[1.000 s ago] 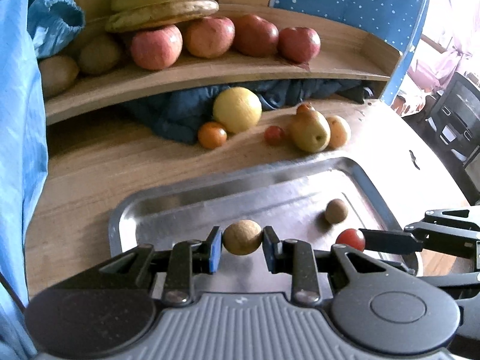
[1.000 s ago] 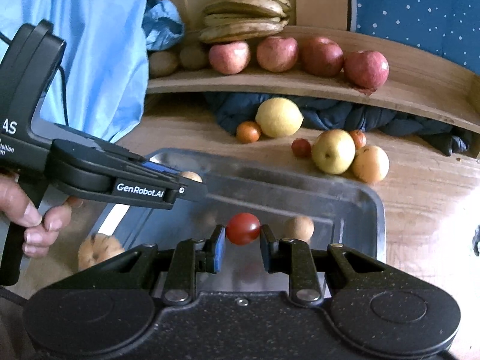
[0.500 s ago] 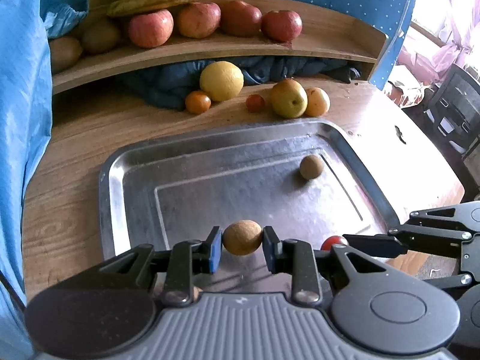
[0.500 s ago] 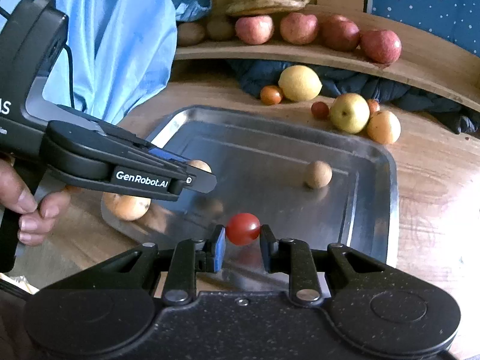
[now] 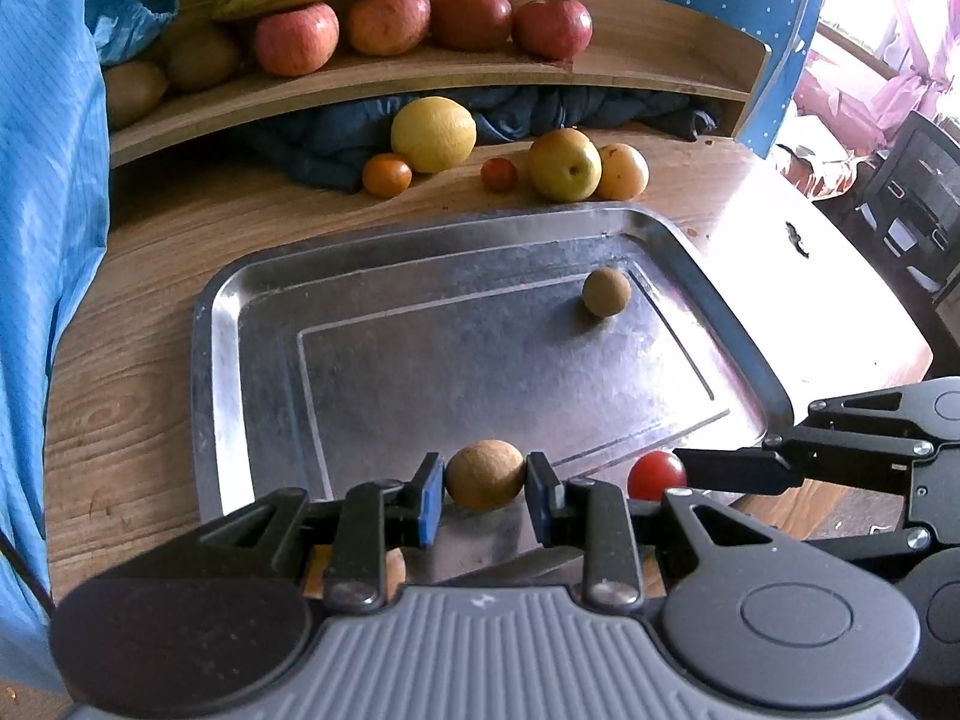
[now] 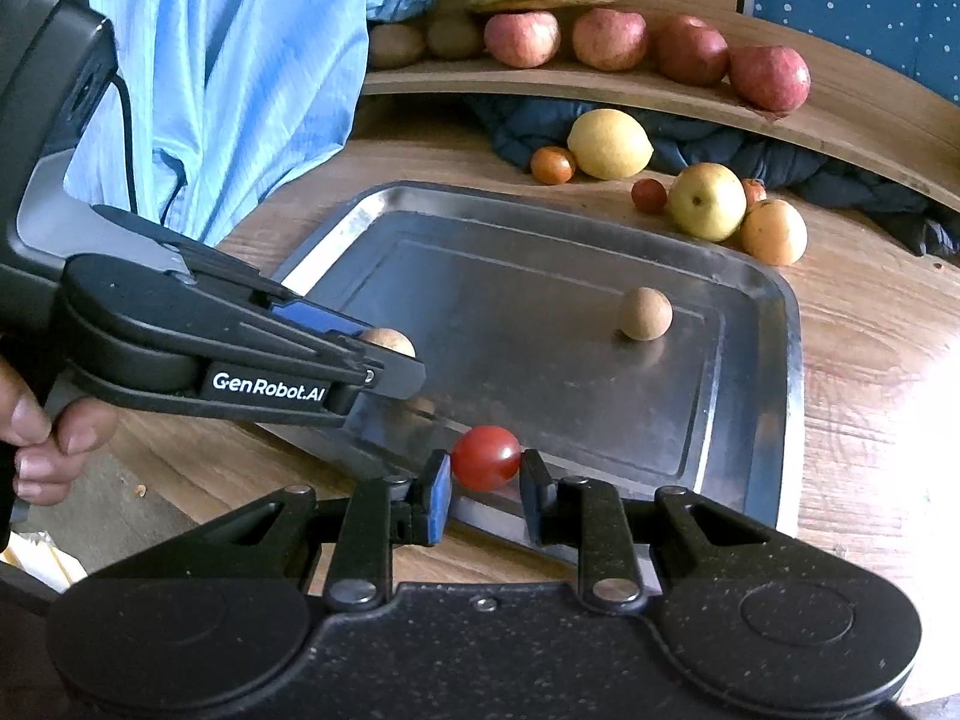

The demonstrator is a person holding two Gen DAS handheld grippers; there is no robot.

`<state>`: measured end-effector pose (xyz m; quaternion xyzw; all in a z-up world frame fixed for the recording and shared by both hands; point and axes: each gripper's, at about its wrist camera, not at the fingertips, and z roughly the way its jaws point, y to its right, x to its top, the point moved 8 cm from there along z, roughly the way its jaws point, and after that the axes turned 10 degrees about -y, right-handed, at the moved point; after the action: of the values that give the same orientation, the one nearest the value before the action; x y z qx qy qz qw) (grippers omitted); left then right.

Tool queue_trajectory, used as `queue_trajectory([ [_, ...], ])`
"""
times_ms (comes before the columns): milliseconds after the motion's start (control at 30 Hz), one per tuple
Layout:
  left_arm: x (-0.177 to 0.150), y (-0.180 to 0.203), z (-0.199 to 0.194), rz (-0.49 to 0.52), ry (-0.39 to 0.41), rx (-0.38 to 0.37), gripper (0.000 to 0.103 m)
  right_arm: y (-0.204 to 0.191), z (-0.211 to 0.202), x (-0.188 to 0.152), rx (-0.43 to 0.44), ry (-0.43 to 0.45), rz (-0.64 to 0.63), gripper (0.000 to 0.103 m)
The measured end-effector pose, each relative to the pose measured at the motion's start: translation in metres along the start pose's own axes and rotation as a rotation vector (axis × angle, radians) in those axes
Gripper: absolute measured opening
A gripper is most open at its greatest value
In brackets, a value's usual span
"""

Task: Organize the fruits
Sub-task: 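Carry both fruits over the tray and open right tool to drop the tomato, then open left tool to release the brown fruit onto the tray, withdraw both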

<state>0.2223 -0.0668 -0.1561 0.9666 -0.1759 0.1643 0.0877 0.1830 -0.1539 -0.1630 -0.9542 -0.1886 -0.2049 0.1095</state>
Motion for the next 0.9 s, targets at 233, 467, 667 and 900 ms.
queue_trajectory([
  [233,-0.0029,0.0013,0.0040,0.005,-0.027,0.019,0.032,0.0011,0.0019,0.0008,0.005,0.000,-0.008,0.026],
  [467,-0.0063,0.0018,0.0058,0.003,-0.043,0.022,0.032,0.0019,0.0041,0.0020,0.016,-0.002,-0.007,0.027],
  [667,-0.0067,0.0018,0.0062,-0.002,-0.045,0.021,0.032,0.0017,0.0038,0.0023,0.018,-0.003,-0.004,0.027],
  [900,-0.0061,0.0013,0.0031,-0.016,-0.038,0.023,0.032,0.0020,0.0027,0.0017,0.010,-0.002,-0.004,0.030],
])
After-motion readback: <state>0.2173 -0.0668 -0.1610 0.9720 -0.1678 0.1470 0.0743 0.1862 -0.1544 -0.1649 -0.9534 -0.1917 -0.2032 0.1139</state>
